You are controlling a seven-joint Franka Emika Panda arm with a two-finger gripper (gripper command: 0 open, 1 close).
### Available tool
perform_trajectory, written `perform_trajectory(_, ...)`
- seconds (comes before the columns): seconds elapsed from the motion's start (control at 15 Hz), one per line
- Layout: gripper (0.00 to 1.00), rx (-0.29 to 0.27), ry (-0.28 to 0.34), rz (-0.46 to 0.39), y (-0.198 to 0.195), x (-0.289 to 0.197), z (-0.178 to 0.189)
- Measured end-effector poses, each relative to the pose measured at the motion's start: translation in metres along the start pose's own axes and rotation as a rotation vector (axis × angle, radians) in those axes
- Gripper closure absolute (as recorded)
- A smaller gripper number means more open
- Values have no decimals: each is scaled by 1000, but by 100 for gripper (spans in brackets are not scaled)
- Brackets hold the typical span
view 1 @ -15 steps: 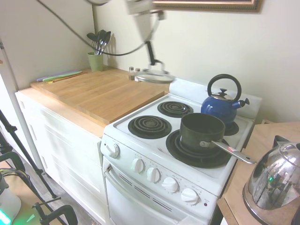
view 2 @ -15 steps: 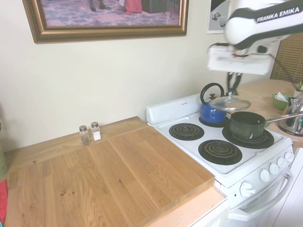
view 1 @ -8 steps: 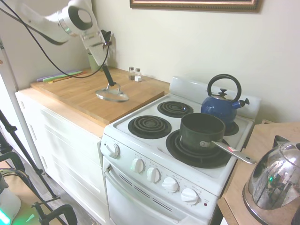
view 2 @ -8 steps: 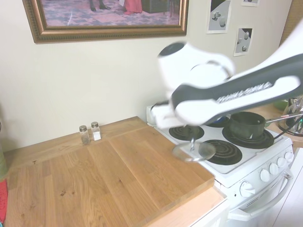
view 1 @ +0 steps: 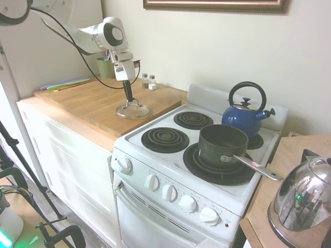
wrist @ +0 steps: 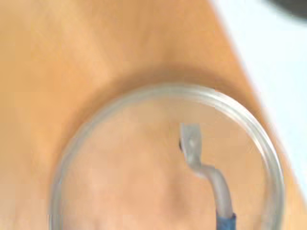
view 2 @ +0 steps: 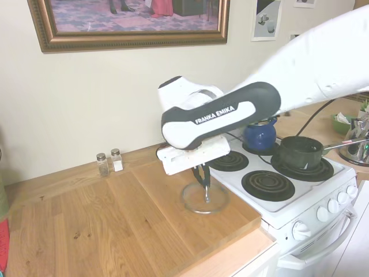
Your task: Uncover the lid of the pot
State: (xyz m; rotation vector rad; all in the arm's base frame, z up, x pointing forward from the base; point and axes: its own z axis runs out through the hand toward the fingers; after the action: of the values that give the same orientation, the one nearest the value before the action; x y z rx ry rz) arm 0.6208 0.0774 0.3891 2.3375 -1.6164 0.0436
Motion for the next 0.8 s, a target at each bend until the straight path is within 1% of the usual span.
perform_trajectory(0.13, 0, -49, -85, -81, 1, 1, 1)
perform_trajectory(0.2, 0, -61, -109, -110, 2, 3, 1)
perform_trajectory(0.4, 0, -63, -117, -151, 3, 16, -2)
perform_trajectory(0.8, 0, -57, -112, -156, 4, 33, -2)
